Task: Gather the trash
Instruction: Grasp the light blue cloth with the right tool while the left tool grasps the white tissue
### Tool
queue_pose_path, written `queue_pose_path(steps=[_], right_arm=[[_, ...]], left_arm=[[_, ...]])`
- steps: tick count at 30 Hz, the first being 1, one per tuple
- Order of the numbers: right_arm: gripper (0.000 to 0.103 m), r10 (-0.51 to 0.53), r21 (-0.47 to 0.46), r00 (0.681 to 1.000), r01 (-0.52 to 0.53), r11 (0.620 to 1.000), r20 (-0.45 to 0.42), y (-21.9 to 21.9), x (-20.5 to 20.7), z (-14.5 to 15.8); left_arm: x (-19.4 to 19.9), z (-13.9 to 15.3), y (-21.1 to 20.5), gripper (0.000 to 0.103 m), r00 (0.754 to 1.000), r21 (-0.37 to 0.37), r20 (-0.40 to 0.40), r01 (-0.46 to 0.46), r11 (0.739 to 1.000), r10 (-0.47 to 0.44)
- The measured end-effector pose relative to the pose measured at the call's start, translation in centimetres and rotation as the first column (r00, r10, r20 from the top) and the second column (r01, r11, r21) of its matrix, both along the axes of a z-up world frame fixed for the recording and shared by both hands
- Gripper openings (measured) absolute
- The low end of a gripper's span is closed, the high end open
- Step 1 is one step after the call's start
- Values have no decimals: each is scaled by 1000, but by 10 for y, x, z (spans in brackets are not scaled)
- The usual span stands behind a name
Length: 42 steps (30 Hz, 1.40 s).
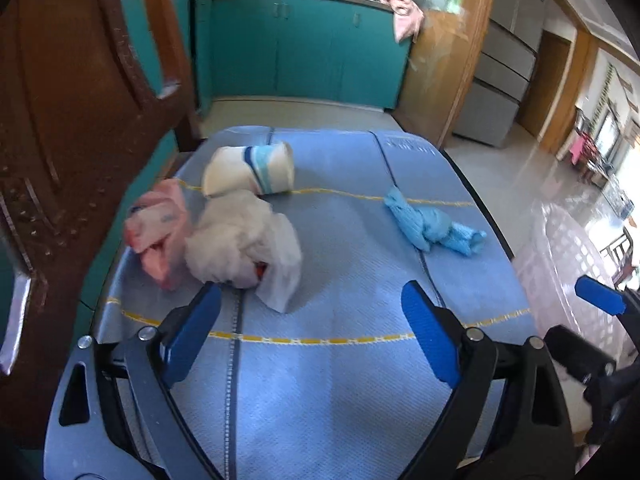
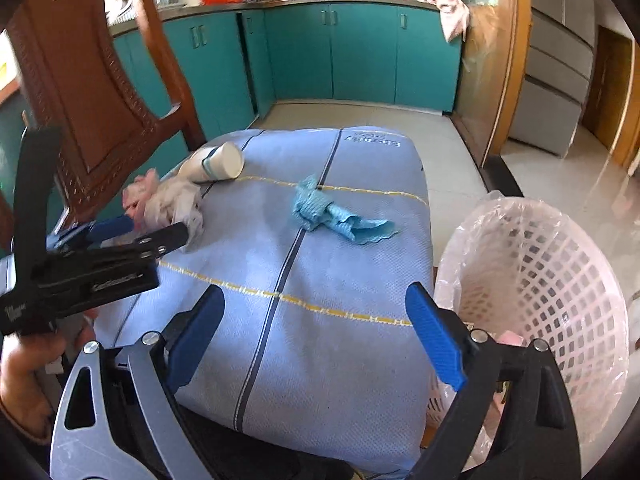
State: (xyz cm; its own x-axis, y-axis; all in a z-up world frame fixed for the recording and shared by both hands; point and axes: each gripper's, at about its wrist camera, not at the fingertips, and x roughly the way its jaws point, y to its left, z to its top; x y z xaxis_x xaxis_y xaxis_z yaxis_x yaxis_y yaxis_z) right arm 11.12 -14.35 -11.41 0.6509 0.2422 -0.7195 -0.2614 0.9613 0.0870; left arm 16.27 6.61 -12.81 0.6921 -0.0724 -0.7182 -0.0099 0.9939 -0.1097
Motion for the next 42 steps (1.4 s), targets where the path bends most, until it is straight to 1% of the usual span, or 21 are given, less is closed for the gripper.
queue_pose_path(steps=[2,3,4,6,10,14,17,20,23,25,27,28,29,31,32,33,36,38,40,41,42], right_arm=[[90,-1,25,1000,1,1000,-6,-3,1,2],[90,2,24,1000,-2,1000,-7,-2,1,1],[90,6,14,1000,-5,1000,-10,0,2,-1],[90,12,-3,1000,-13,1000,-17,6,4,-5],[90,19,-1,999,-19,1000,-40,14,10,-16],[90,6,-4,999,-7,1000,-54,19,21,-26],[90,-34,-6,999,34,999,-29,23,43,-27],[90,-68,-2,997,68,998,-30,29,72,-29],[90,-78,-30,997,77,997,-28,40,99,-34],[90,-71,-50,996,68,996,-52,47,114,-41],[89,-57,-81,995,51,995,-76,56,124,-52],[81,-48,-104,995,40,994,-83,61,126,-57],[77,-43,-118,995,33,992,-88,64,128,-61],[52,-40,-134,993,25,991,-108,67,130,-68],[48,-48,-138,992,32,990,-113,65,130,-71],[41,-54,-144,993,38,989,-105,63,129,-71],[33,-60,-108,994,50,993,-96,53,121,-67],[33,-77,-96,995,70,993,-68,47,111,-59],[32,-76,-73,996,74,995,-36,41,97,-49],[32,-74,-66,997,72,995,-25,40,91,-45],[32,-74,-61,997,73,995,-15,38,87,-42]], left_arm=[[-2,1,4,93,1000,-21,-10,-8,1000,7],[-2,0,5,97,1000,-23,-13,-9,1000,9],[-1,-2,5,98,1000,-16,-16,-12,1000,11],[1,-9,5,98,999,-4,-34,-22,1000,22],[5,-15,9,98,999,-43,-33,-22,999,20],[3,-14,13,98,1000,-77,-9,-21,997,20],[7,-16,20,98,998,-108,-24,-61,992,58],[10,-22,25,99,995,-147,-54,-90,985,82],[16,-27,27,99,993,-146,-73,-105,984,96],[19,-29,28,99,992,-153,-78,-108,982,97],[24,-31,31,99,990,-160,-78,-132,978,121],[27,-32,32,99,989,-163,-75,-138,977,127],[32,-34,32,99,989,-167,-77,-137,976,125],[40,-37,30,99,989,-155,-87,-135,979,123],[45,-41,28,99,988,-135,-95,-134,982,122],[47,-43,28,99,988,-120,-99,-134,984,122],[55,-43,26,98,989,-81,-80,-131,988,125],[59,-44,25,92,990,-63,-68,-127,990,122],[62,-46,25,71,991,-61,-78,-114,992,110],[65,-49,24,66,991,-67,-94,-103,992,96],[66,-52,24,56,990,-76,-108,-93,993,85]])
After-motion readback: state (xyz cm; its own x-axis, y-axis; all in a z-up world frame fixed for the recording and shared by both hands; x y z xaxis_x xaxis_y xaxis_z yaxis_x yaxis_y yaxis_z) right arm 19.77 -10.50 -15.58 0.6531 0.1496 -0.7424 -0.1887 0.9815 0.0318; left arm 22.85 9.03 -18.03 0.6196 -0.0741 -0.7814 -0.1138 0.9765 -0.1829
